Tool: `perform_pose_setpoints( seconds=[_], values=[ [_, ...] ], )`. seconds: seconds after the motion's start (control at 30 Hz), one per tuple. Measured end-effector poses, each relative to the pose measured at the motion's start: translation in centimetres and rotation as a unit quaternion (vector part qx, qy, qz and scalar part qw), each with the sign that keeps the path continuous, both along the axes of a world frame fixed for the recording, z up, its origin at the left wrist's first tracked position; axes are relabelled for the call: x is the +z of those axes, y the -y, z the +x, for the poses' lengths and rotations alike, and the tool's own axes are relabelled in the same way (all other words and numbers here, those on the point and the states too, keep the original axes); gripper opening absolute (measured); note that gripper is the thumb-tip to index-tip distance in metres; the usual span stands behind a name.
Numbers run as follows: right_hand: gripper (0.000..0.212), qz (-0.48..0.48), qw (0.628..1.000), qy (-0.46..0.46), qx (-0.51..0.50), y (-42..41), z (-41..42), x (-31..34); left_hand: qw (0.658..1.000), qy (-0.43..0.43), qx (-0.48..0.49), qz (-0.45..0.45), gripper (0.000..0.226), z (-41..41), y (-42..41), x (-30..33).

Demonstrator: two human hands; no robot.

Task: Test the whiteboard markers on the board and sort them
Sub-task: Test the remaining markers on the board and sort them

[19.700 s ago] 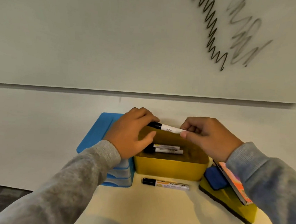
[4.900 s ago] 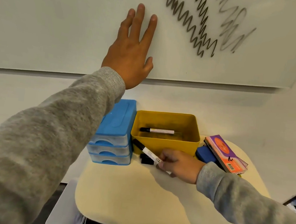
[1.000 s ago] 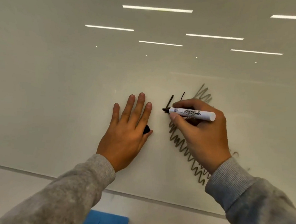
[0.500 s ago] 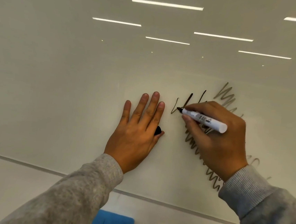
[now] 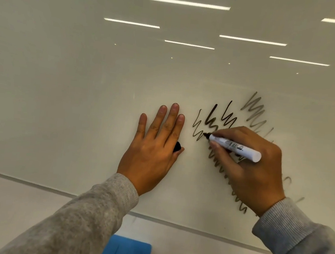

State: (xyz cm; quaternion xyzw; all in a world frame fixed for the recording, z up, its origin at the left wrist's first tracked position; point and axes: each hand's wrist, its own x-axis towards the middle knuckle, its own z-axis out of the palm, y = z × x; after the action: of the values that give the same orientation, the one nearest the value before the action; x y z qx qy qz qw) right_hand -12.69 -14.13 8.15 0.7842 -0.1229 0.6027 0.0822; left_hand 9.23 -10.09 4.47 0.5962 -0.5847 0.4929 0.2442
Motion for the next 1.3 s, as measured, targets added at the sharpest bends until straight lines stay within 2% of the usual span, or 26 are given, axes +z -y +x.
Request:
perform_pose_setpoints(
  seconds=[0.07,0.2,0.33,0.43,0.57,1.3],
  values=[
    [0.016,0.008,1.0,0.015,0.004,0.0,-0.2,0.1,1.0,0.0,0.0,0.0,0.067,-0.1,0.0,0.0],
    [0.015,0.004,0.998,-0.06,-0.002,-0.2,0.1,-1.1,1.0,-0.002,-0.001,-0.003,0.067,0.1,0.0,-0.1],
    [0.015,0.01,1.0,-0.014,0.002,0.0,-0.4,-1.7,1.0,-0.007,0.001,-0.002,0.068,0.0,0.1,-0.1],
    [0.014,-0.001,0.998,-0.058,0.002,0.0,-0.5,-2.7,1.0,-0.005,0.001,-0.005,0.068,0.0,0.1,-0.2],
    [0.017,0.009,0.999,-0.031,-0.002,0.1,-0.9,-3.3,1.0,-0.009,0.0,-0.006,0.067,-0.1,0.2,-0.2],
    [0.015,0.008,0.999,-0.051,-0.011,0.6,-3.0,-5.8,1.0,-0.002,0.005,-0.015,0.066,-0.1,0.1,-0.6]
  ],
)
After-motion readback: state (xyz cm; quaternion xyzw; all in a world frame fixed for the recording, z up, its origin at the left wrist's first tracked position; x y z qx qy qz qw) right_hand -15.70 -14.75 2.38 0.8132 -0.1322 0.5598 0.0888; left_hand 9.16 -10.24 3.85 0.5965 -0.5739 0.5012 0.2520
